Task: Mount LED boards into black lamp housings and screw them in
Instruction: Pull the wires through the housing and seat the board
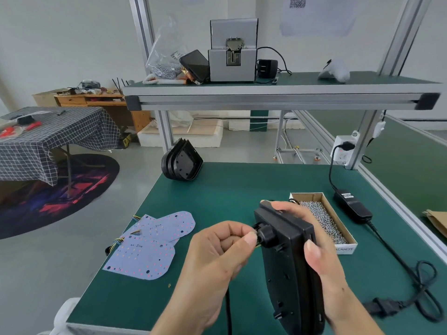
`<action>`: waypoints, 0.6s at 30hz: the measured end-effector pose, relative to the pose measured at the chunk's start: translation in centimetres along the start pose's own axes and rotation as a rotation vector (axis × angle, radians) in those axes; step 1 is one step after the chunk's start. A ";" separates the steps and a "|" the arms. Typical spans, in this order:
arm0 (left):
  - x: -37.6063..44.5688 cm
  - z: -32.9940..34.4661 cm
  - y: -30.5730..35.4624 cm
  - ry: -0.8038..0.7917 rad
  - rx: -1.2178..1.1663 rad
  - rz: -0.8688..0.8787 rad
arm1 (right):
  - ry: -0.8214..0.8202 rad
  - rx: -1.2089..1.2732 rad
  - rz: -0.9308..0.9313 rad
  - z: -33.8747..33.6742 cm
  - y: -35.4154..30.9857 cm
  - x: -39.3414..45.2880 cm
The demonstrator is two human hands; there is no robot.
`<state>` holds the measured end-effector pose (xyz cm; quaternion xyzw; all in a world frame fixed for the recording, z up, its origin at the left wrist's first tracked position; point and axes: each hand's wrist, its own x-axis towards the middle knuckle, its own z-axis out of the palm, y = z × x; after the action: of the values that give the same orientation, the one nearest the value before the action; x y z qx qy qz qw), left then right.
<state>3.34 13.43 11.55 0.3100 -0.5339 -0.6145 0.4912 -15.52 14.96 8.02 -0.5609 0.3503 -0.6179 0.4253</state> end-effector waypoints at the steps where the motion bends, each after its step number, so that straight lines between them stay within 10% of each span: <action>1: -0.1 -0.1 -0.1 0.002 0.008 -0.003 | 0.000 0.005 0.006 0.0 0.2 -0.1; 12: -0.6 -0.7 -0.3 -0.057 0.344 0.031 | -0.022 -0.067 -0.042 -0.2 -0.1 -0.3; 18: -0.2 0.1 0.6 0.032 0.450 0.082 | -0.036 -0.549 -0.187 -1.5 -2.2 -0.8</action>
<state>3.45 13.70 12.12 0.3992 -0.6619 -0.4546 0.4427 -17.33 16.48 9.47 -0.6959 0.4434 -0.5265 0.2051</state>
